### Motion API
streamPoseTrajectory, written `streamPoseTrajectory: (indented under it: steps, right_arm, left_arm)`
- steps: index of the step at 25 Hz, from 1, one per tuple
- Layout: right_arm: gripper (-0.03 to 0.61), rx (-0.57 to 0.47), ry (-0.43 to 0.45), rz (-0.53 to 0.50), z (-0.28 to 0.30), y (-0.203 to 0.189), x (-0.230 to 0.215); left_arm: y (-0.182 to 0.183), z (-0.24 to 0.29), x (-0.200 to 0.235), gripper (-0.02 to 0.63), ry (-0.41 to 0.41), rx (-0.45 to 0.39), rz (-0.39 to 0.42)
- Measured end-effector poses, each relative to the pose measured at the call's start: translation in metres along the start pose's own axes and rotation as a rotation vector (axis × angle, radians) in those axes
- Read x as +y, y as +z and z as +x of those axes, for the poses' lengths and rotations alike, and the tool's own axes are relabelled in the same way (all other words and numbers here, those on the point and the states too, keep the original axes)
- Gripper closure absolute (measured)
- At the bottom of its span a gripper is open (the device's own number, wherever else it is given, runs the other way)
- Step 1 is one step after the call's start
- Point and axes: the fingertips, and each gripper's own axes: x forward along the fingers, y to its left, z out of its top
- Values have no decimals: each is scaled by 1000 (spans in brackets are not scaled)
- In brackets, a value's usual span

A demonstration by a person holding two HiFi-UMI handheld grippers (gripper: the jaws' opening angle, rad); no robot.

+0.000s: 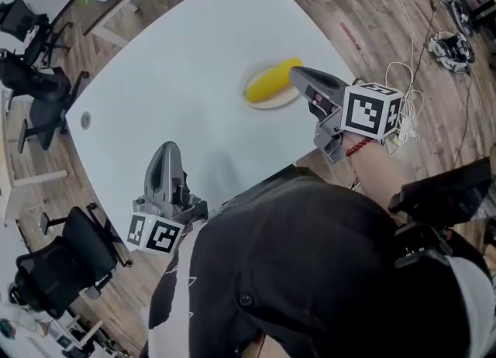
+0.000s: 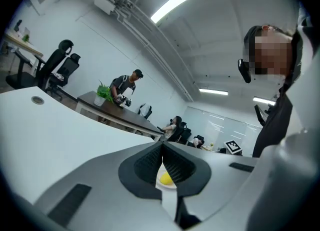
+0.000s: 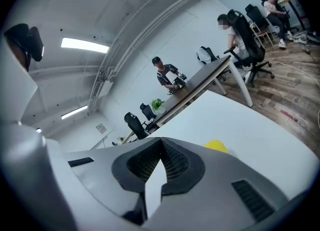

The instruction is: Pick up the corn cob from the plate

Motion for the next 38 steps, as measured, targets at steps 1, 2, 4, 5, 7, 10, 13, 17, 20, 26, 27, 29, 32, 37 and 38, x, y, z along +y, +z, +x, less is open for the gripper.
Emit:
streamPoseTrajectory:
  steps: [1,2,4,5,7,10,13,17,20,26,27,29,32,37,38]
  right_arm:
    - [565,30,19,3,9,-5,-1]
    - [565,55,35,3,17,-10,-1]
    - [565,104,66,3,31,-25,2]
    - [565,127,82,3,37,-33,4]
    - [565,169,114,-2,46,-50,12]
    - [565,201,135,-23,57,-67,24]
    - [564,216,137,-30,60,-78,36]
    - [565,231,147,-55,56,-81,47]
    - [565,185,182,-171,54,-70,60]
    - [565,196,250,-447,53,-59,68]
    - [565,223,280,-471,51,-59,67]
    - [565,282,347,-523,45,-59,58]
    - [565,363,432,-598,31,-54,36]
    - [565,495,561,-721,13,-37,23]
    - [565,523,583,-758,14,-34,23]
  left_arm:
    - [0,-2,3,598,26,-8,1]
    - [-2,-6,5,598,51,-13,1]
    - [-6,-15,12,598,95,-4,-7]
    - [-10,-20,16,598,109,6,-14]
    - [-13,-25,23,598,121,22,-23]
    - [-10,-24,27,598,96,20,-30]
    - [-5,-18,21,598,44,15,-17]
    - [4,-11,11,598,-3,8,-2]
    - [12,-17,11,600,-32,-16,-4]
    - [10,-40,11,600,4,-83,30]
    - [6,-42,7,600,35,-90,43]
    - [-4,-41,-4,600,115,-114,53]
    - [-28,-29,-31,600,213,-159,16]
    - [-49,-10,-72,600,336,-183,-33]
    - [-49,-10,-77,600,363,-198,-40]
